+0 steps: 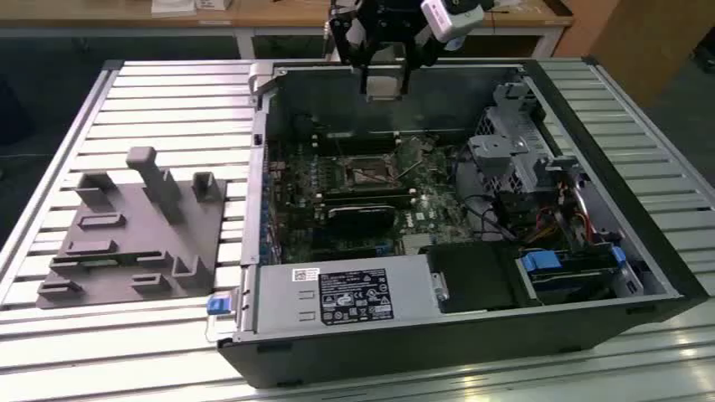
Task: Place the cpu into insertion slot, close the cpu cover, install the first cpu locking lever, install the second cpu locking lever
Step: 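Place the cpu into insertion slot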
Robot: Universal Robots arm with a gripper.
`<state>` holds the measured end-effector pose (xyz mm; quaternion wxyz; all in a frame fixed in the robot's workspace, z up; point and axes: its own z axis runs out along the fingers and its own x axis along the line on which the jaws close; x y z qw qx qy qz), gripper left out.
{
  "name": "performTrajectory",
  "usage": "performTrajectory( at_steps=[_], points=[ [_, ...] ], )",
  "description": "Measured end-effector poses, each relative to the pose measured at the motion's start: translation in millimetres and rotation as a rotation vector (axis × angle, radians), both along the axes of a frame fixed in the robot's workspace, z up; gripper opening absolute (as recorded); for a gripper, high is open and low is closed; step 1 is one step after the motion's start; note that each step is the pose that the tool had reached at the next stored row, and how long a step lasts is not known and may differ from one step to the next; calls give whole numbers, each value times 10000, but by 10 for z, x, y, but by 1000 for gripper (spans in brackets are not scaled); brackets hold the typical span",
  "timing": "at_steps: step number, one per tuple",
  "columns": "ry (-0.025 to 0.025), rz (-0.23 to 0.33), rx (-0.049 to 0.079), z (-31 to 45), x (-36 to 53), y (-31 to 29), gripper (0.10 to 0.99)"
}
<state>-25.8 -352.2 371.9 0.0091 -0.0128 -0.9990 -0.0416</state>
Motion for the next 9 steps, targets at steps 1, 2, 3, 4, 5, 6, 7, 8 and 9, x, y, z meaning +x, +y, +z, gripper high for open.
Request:
performTrajectory(
  at_steps=[1, 2, 3, 4, 5, 6, 7, 8, 9],
  points=[
    [0, 0, 0, 0, 0, 0, 541],
    [0, 0, -1, 0, 0, 0, 541],
    [0, 0, -3, 0, 0, 0, 541],
    [0, -1, -3, 0, 0, 0, 541],
    [0, 0, -3, -1, 0, 0, 541],
    [0, 0, -3, -3, 0, 0, 541],
    [0, 0, -4, -6, 0, 1, 541],
    [-2, 0, -3, -11, 0, 0, 541],
    [-4, 0, -4, -15, 0, 0, 541]
  ],
)
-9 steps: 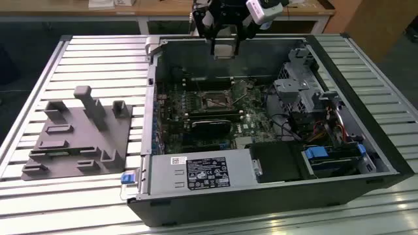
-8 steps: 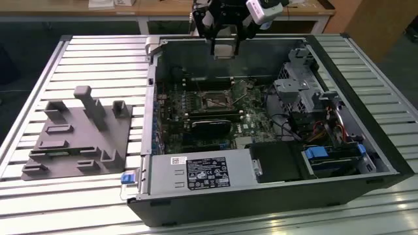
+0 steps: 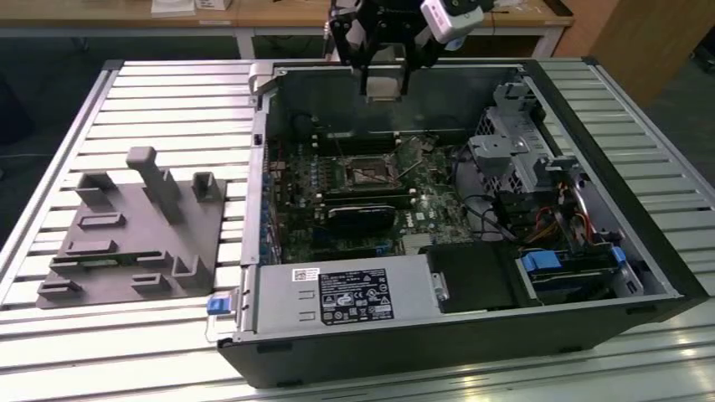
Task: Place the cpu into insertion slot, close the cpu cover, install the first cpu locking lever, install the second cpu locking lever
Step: 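Place the cpu into insertion slot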
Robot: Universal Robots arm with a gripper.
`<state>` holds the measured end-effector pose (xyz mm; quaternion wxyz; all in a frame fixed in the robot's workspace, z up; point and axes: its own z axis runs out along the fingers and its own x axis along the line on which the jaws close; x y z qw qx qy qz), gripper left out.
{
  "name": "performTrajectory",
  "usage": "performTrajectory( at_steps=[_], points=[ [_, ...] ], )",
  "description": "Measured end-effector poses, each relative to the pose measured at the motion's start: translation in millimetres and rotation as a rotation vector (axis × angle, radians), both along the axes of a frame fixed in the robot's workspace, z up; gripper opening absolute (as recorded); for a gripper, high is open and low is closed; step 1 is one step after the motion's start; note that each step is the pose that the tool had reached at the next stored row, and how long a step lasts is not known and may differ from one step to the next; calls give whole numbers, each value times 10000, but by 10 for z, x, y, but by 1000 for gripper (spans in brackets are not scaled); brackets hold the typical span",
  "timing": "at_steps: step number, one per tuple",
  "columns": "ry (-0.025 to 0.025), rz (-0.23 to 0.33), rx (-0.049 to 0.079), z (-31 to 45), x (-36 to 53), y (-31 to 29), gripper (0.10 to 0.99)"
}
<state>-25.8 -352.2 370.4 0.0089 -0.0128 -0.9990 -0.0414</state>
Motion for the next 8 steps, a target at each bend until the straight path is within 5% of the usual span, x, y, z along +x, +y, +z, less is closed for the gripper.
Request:
performTrajectory(
  at_steps=[8],
  points=[
    [-10, 0, 1, -39, 0, 0, 541]
  ],
)
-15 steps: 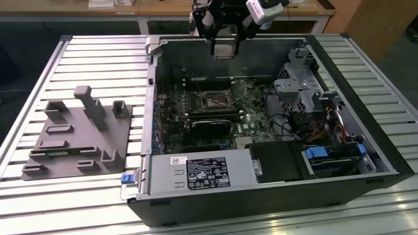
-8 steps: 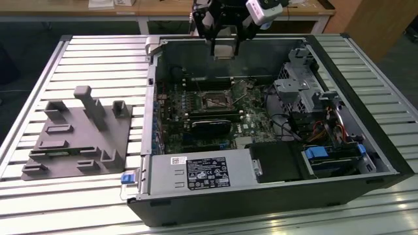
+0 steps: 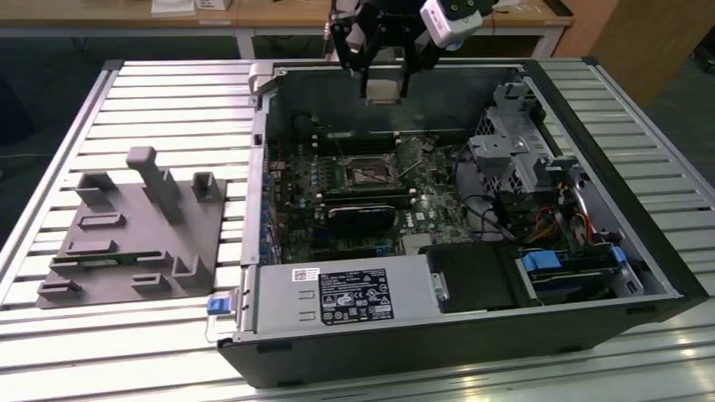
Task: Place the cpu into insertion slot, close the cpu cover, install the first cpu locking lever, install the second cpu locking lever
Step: 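Place the cpu into insertion slot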
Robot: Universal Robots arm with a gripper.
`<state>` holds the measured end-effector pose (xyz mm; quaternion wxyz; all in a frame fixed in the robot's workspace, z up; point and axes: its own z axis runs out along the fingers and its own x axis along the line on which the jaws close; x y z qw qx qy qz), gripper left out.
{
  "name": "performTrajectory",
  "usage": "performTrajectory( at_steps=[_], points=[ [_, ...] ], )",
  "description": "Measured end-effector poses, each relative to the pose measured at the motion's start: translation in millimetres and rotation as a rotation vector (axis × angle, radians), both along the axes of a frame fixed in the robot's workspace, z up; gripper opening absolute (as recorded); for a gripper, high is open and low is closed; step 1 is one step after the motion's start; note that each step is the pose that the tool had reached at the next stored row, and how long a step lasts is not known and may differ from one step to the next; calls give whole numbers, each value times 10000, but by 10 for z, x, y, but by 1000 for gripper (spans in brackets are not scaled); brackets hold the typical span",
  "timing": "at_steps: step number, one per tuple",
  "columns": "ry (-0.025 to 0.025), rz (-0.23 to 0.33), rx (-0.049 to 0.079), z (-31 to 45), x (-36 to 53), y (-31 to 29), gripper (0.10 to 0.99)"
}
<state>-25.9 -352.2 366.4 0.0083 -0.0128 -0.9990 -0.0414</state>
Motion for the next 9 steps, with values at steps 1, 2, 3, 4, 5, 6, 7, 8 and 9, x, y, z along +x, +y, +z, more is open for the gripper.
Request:
performTrajectory(
  at_steps=[1, 2, 3, 4, 5, 6, 7, 8, 9],
  points=[
    [0, 0, 0, -4, 0, 0, 541],
    [0, 0, 0, -9, 0, 0, 541],
    [0, 0, 0, -13, 0, 0, 541],
    [0, 0, 0, -18, 0, 0, 541],
    [0, 0, 0, -21, 0, 0, 541],
    [0, 0, -1, -23, 0, 0, 541],
    [0, 0, -1, -26, 0, 0, 541],
    [0, 0, -1, -28, 0, 0, 541],
    [0, 0, 0, -30, 0, 0, 541]
  ],
)
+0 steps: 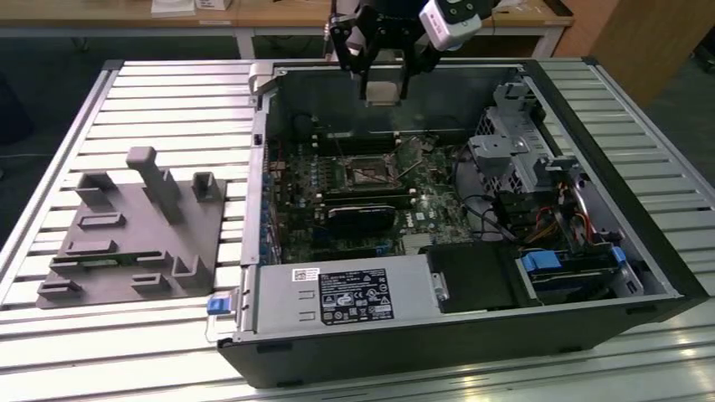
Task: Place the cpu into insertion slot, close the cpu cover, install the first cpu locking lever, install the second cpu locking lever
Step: 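Place the cpu into insertion slot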
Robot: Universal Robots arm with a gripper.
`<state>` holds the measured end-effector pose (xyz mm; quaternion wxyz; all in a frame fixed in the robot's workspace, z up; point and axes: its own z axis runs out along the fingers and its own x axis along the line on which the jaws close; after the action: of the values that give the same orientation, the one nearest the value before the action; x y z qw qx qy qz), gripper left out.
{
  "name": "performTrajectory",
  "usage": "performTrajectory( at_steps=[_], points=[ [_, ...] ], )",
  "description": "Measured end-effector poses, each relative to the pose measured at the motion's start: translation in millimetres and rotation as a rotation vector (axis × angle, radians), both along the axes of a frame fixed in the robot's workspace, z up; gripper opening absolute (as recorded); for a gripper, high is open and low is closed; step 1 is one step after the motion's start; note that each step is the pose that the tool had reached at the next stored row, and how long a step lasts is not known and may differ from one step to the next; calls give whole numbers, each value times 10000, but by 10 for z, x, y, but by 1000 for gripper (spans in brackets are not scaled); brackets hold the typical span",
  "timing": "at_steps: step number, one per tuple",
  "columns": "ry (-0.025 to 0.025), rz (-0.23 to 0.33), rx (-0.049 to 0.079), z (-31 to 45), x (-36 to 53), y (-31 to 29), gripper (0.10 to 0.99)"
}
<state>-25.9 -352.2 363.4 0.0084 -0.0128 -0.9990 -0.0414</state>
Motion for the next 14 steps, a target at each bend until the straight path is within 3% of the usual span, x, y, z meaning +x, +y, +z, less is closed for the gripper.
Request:
performTrajectory(
  at_steps=[14],
  points=[
    [-1, 0, 0, -43, 0, 0, 541]
  ],
)
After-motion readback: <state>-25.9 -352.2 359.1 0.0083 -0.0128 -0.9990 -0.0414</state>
